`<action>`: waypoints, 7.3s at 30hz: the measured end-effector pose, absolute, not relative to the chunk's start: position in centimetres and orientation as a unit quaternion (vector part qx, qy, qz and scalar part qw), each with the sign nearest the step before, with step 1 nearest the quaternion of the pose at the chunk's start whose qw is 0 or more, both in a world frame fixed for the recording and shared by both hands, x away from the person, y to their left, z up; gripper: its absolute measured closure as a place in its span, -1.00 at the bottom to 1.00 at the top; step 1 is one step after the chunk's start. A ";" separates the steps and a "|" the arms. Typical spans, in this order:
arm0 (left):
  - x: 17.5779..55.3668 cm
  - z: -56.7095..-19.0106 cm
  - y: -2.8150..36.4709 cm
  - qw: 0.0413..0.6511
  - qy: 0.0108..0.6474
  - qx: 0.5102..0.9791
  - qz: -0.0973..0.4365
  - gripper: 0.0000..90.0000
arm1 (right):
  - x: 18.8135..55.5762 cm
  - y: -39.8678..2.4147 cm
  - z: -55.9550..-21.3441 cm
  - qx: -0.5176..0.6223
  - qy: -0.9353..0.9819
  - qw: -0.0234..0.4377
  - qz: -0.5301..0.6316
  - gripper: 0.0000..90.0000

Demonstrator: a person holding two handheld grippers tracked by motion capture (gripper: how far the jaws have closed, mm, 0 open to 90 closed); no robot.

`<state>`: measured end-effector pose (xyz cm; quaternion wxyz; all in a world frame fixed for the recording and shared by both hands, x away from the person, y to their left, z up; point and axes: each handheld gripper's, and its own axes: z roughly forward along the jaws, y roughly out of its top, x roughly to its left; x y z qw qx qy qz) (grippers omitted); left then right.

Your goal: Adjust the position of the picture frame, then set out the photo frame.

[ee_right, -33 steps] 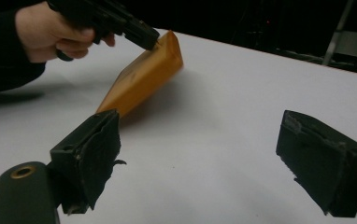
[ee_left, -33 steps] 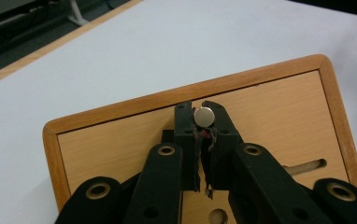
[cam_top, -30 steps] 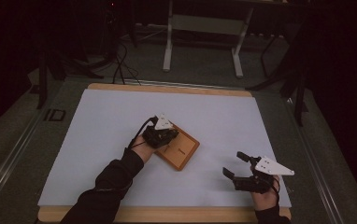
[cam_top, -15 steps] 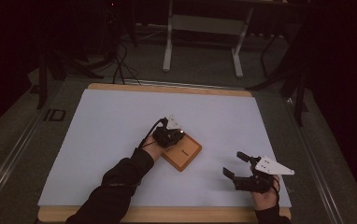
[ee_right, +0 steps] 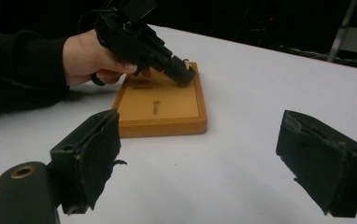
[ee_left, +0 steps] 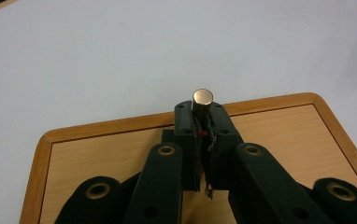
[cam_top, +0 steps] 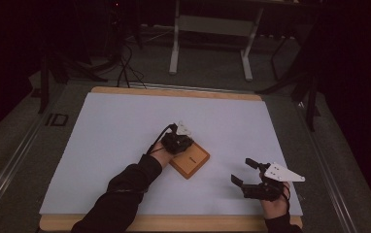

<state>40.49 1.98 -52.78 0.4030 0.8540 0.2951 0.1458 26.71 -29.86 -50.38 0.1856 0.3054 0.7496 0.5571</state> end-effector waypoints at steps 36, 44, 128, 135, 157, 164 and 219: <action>42.8 -51.4 6.4 0.392 0.333 0.842 0.165 1.00 | 26.8 -29.6 -50.4 0.302 0.753 0.186 0.554 -0.70; 45.5 -51.3 4.7 0.375 0.333 0.848 0.173 1.00 | 26.8 -29.5 -50.5 0.300 0.755 0.182 0.554 -0.70; 40.7 -52.4 12.0 0.307 0.344 0.879 0.125 1.00 | 26.8 -29.1 -50.0 0.297 0.744 0.178 0.572 -0.65; 39.5 -52.4 12.7 0.311 0.345 0.877 0.123 1.00 | 26.9 -28.7 -50.2 0.292 0.752 0.167 0.566 -0.65; 38.1 -52.2 13.9 0.347 0.341 0.866 0.114 0.96 | 27.1 -28.4 -50.5 0.293 0.758 0.144 0.564 -0.66; 37.2 -50.5 13.8 0.391 0.323 0.855 0.108 0.59 | 27.1 -28.2 -50.4 0.285 0.764 0.148 0.559 -0.65; 35.7 -52.4 10.7 0.454 0.253 0.850 0.084 0.59 | 26.9 -26.6 -51.0 0.254 0.789 0.164 0.535 -0.70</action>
